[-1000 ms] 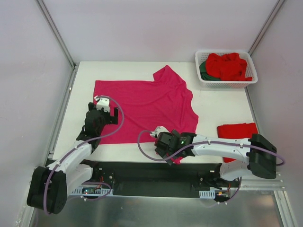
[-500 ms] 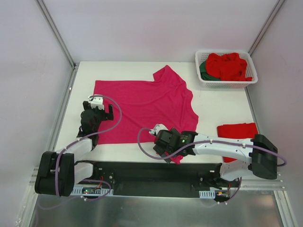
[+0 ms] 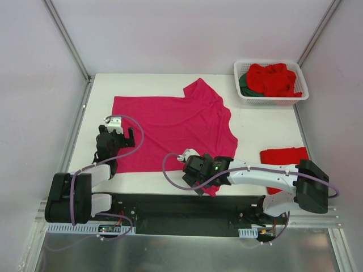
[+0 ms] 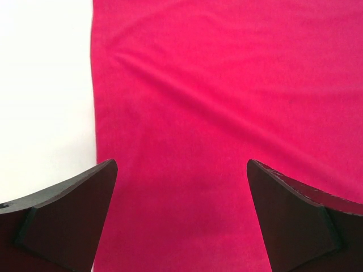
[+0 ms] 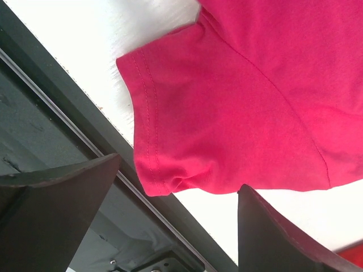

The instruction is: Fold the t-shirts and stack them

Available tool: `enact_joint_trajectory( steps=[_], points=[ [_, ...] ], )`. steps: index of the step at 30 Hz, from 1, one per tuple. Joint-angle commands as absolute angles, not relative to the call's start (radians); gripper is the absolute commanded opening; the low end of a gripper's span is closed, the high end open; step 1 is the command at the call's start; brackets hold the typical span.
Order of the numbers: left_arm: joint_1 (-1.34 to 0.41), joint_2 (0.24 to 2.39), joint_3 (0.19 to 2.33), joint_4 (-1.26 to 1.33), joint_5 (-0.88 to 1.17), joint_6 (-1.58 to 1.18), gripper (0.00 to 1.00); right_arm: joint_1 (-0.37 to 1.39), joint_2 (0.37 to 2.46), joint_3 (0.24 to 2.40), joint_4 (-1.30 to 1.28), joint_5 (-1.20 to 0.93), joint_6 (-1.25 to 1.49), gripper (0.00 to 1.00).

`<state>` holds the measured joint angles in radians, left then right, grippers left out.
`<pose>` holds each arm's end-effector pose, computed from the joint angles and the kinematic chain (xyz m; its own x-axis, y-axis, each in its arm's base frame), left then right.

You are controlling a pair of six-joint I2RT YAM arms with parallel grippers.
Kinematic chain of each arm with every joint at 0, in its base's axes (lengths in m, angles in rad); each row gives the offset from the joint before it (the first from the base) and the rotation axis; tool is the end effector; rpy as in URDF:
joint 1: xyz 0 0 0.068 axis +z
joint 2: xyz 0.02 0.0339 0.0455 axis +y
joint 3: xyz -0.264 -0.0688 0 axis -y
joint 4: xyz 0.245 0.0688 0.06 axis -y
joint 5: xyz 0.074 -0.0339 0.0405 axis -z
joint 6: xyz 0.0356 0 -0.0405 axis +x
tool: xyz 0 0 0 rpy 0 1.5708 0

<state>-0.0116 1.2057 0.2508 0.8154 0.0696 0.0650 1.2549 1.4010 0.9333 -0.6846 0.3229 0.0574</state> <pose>0.2247 -0.0051 0.1796 -0.1335 0.0664 -0.9888 0.0893 0.9945 0.0547 0.0930 0.2483 0.2183 -0.3328 -0.8431 -0.4223 -0.8436 0.4663 -0.2661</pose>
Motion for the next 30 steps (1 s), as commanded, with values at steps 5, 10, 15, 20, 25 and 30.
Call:
enact_joint_trajectory(
  steps=[5,10,15,20,25,30],
  points=[
    [-0.02,1.334,0.153,1.17,-0.133,0.003,0.99,1.239,1.416,0.983,-0.67,0.308,0.041,0.93],
    [-0.021,1.324,0.182,1.094,-0.115,-0.012,0.99,1.236,1.416,0.988,-0.666,0.304,0.035,0.94],
    [-0.021,1.327,0.196,1.068,-0.011,0.031,0.99,1.235,1.404,0.977,-0.652,0.302,0.028,0.95],
    [-0.021,1.332,0.199,1.069,-0.009,0.031,0.99,1.235,1.397,0.973,-0.638,0.295,0.018,0.95],
    [-0.021,1.331,0.199,1.068,-0.008,0.031,0.99,1.235,1.396,0.974,-0.634,0.296,0.015,0.95],
    [-0.02,1.331,0.199,1.068,-0.008,0.031,0.99,1.235,1.413,0.994,-0.624,0.299,0.006,0.95]
  ],
)
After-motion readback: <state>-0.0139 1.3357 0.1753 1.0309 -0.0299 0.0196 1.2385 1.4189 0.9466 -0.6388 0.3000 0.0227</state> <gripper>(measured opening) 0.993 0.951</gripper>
